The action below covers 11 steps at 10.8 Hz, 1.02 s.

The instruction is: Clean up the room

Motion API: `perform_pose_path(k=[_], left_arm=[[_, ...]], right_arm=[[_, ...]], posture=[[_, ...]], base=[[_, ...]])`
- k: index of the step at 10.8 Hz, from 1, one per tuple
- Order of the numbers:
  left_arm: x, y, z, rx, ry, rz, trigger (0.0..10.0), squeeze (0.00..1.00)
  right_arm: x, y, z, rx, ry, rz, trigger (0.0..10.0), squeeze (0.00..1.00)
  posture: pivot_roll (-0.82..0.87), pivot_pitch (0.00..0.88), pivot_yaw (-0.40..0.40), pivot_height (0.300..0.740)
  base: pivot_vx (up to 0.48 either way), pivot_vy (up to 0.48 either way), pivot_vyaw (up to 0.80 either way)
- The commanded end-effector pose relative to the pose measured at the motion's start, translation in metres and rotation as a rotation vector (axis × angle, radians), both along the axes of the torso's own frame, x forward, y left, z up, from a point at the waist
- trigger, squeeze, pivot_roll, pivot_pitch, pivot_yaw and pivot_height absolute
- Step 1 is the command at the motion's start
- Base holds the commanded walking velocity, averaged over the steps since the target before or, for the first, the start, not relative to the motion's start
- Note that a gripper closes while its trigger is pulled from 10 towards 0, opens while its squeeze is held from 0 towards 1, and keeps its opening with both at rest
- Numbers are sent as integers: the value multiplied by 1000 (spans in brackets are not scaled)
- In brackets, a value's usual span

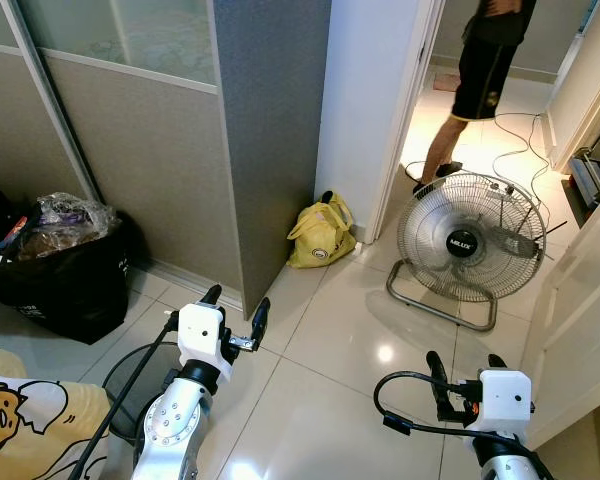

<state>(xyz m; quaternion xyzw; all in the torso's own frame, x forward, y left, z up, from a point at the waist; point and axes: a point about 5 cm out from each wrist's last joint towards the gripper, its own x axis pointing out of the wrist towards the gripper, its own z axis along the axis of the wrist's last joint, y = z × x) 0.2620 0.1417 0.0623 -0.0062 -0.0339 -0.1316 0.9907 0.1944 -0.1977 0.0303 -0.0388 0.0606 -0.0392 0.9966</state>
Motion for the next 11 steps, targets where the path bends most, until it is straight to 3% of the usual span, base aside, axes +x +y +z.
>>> perform_pose_path(k=[1,5,6,8,9,10,11], left_arm=[[60,-32,23,-103,206,143,10000,0],[62,-32,26,-98,197,128,10000,0],[66,-43,37,-110,150,21,10000,0],[67,-39,46,-144,81,60,10000,0],[70,-32,55,-156,49,109,10000,0],[65,-21,55,-100,37,139,10000,0],[53,-19,43,-4,59,101,10000,0]], right_arm=[[74,42,10,150,77,106,10000,0],[74,41,10,146,78,105,10000,0],[73,25,29,147,-45,31,10000,0],[72,29,35,130,-104,14,10000,0],[73,21,44,115,-170,-49,10000,0],[62,13,45,93,-181,-71,10000,0],[42,8,26,54,-95,-54,10000,0]], posture=[[64,0,-130,740],[59,0,-123,740],[36,0,-119,740],[42,0,-119,740],[47,0,-131,740],[50,0,-137,740],[60,0,-155,740]], base=[[0,0,0],[0,0,0],[0,0,0],[0,0,0],[0,0,0],[0,0,0],[0,0,0]])
